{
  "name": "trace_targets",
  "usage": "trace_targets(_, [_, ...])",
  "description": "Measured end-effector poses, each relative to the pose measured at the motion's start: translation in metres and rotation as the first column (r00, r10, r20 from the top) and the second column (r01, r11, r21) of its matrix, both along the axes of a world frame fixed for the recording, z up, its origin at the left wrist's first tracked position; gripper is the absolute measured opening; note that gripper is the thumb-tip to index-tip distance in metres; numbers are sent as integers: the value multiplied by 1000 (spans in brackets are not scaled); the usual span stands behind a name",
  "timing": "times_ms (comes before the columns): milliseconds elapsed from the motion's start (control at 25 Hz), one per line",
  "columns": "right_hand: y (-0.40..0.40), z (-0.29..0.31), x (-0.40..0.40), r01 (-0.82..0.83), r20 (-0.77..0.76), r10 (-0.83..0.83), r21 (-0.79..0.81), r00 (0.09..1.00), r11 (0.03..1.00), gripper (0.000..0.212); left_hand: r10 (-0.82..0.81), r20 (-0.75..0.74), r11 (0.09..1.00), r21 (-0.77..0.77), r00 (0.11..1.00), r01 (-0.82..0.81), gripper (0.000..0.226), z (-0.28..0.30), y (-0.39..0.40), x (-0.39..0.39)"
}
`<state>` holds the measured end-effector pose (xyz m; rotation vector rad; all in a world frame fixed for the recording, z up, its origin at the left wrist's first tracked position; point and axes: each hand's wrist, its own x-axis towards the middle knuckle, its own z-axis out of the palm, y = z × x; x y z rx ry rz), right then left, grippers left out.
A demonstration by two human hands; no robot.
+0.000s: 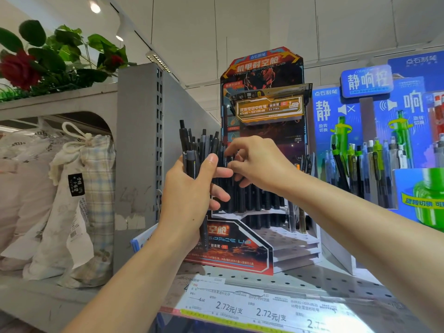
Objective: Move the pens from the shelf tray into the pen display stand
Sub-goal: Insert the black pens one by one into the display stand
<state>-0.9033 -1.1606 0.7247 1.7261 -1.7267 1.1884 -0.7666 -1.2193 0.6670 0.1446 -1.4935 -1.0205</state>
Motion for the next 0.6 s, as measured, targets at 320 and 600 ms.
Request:
trace_targets(320, [2,1,2,77,-133,-68,67,989,995,33,25,-17,999,37,1000,-24,27,-1,-1,1])
trace_targets(600, [17,1,3,-277,215,296,-116,931,954,15,-4,-23,998,69,1000,6,24,2,0,-2])
